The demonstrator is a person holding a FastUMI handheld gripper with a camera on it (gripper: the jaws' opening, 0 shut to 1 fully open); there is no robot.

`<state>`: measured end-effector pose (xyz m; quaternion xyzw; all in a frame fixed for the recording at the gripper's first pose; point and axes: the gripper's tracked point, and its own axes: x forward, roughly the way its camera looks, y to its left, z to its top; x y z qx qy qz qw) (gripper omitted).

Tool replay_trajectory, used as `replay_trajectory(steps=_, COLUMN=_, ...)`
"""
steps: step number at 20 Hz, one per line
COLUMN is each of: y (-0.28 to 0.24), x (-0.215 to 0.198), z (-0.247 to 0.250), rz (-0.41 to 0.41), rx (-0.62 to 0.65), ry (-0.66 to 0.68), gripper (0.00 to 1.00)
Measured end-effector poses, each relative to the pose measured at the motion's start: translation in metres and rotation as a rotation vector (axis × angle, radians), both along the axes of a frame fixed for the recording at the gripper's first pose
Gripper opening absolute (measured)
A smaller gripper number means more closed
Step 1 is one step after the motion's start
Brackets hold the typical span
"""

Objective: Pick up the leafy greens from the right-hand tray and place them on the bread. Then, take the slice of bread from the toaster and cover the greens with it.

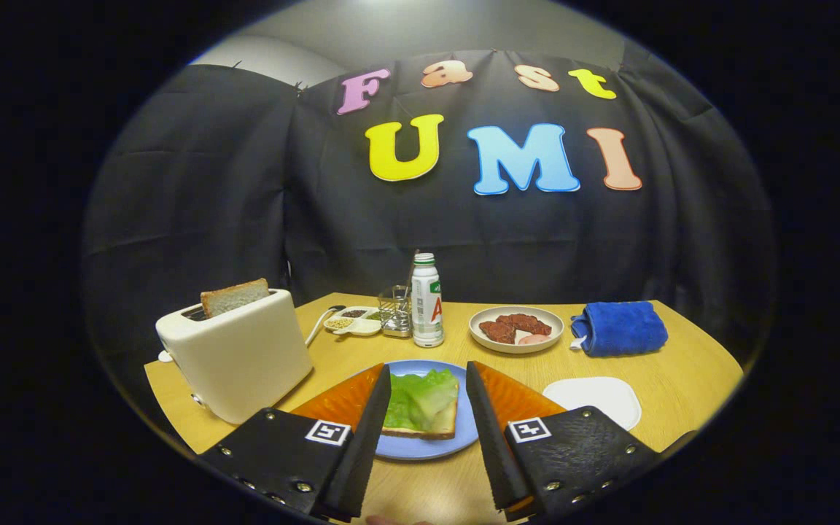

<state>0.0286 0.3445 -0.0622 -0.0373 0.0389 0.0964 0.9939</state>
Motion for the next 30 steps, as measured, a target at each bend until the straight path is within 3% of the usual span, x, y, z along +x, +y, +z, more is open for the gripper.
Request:
replay_trajectory(steps=17, y=0.133, x=-0.01, z=0.02, rz=0.114, rx=0.075, ry=-0.044, gripper=0.64)
replay_trajectory(steps=25, y=0.21, x=-0.019, z=0.019, rz=0.206, rx=0.046, ry=-0.021, gripper=0.64)
replay_trajectory(steps=27, y=0.226, x=-0.019, z=0.018, rz=0.218, rx=0.044, ry=-0.015, gripper=0.51)
replay_trajectory(steps=30, y=0.24, x=-0.016, z=0.021, rz=0.209, rx=0.028, ry=-0.025, gripper=0.49)
